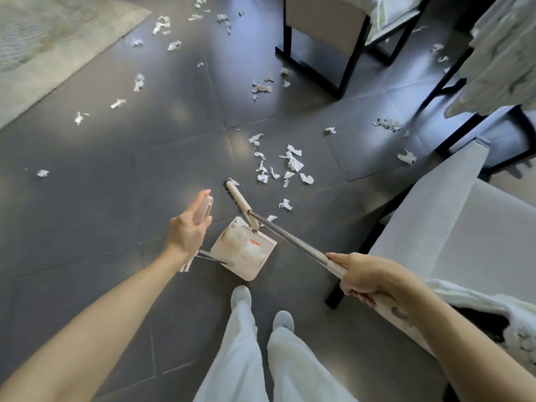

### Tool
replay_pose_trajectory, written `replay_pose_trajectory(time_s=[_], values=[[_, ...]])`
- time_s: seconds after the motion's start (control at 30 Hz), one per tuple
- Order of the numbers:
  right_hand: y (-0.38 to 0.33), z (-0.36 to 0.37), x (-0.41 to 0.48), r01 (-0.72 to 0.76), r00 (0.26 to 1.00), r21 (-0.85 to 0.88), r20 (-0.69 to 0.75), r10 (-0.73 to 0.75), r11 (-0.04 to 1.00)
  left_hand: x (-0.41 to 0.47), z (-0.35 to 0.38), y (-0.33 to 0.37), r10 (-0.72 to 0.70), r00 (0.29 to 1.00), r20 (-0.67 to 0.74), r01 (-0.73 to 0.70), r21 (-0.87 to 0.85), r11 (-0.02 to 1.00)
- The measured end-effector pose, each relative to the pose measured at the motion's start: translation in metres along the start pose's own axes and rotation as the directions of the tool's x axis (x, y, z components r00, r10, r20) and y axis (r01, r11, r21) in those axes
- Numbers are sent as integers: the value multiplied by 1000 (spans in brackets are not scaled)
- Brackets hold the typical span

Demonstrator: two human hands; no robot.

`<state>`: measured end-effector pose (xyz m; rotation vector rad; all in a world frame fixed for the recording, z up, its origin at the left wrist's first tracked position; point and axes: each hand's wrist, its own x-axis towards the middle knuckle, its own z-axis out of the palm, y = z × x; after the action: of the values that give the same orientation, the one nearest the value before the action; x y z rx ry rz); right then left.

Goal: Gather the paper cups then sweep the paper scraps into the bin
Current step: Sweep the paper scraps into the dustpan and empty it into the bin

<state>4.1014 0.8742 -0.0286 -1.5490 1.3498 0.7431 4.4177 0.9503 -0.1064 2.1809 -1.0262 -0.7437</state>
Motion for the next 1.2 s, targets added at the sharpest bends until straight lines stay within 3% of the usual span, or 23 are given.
replay_pose_trajectory(time_s=[0.13,0.27,0.57,0.7,1.0,1.2], values=[[-15,-28,23,-27,989,86,-146,40,996,38,-4,7,31,997,67,-28,-42,999],[-28,-62,56,-70,967,47,-243,80,996,71,-4,16,66,991,116,-60,-53,997],[-19,-134,130,-185,912,37,-365,186,982,136,22,46,21,999,50,-16,-100,995],[-16,-145,154,-180,930,69,-312,193,981,156,42,65,9,1000,11,-7,-105,994],[-17,-116,124,-79,997,-13,4,79,997,195,79,115,38,998,-45,-43,-110,993],[-25,-164,79,4,1000,-10,17,-4,1000,204,61,119,56,994,-99,-66,-97,993]])
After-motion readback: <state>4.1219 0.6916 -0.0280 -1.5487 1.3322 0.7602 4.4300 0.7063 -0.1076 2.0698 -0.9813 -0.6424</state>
